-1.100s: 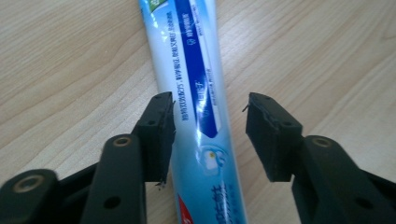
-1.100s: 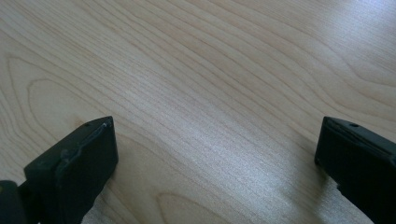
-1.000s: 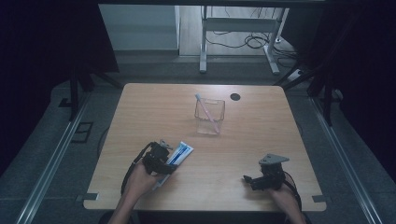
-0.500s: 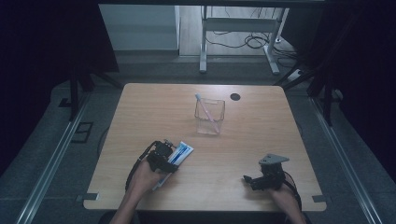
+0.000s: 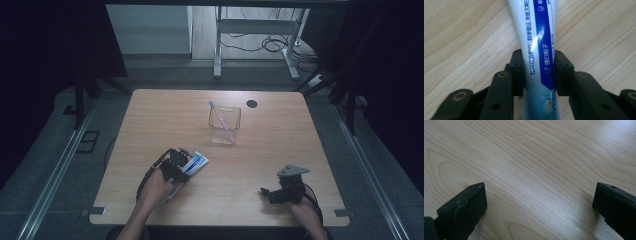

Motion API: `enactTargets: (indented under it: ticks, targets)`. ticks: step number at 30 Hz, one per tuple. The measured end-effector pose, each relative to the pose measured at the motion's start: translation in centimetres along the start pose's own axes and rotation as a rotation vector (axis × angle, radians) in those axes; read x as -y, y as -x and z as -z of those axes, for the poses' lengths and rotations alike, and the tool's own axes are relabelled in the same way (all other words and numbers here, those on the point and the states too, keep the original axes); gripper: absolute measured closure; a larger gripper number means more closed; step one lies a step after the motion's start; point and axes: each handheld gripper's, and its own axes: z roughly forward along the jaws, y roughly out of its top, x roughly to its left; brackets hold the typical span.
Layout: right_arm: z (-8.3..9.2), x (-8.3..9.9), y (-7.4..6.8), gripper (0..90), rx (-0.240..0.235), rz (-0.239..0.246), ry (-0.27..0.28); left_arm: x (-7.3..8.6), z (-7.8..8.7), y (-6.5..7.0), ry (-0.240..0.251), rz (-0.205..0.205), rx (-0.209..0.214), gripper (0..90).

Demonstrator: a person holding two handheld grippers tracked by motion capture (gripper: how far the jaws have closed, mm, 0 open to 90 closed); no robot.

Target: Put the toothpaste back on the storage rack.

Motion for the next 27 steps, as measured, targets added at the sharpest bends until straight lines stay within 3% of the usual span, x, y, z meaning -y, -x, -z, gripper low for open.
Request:
enactTargets:
  ticks: [4,9,14,27]
  targets:
    - [0.0,0.0,0.0,0.0,0.001,-0.001,0.0,0.1,0.2,-0.3,0.004,-0.02,0.007,71.5]
    - [0.0,0.0,0.0,0.0,0.001,-0.002,0.0,0.5,0.4,-0.5,0.031,-0.011,0.024,73.4]
    - [0.0,0.0,0.0,0.0,0.001,-0.003,0.001,0.6,0.5,-0.6,0.051,-0.011,0.013,73.6]
    - [0.0,0.0,0.0,0.0,0.001,-0.003,0.001,-0.1,2.4,-0.7,0.153,-0.015,0.031,73.6]
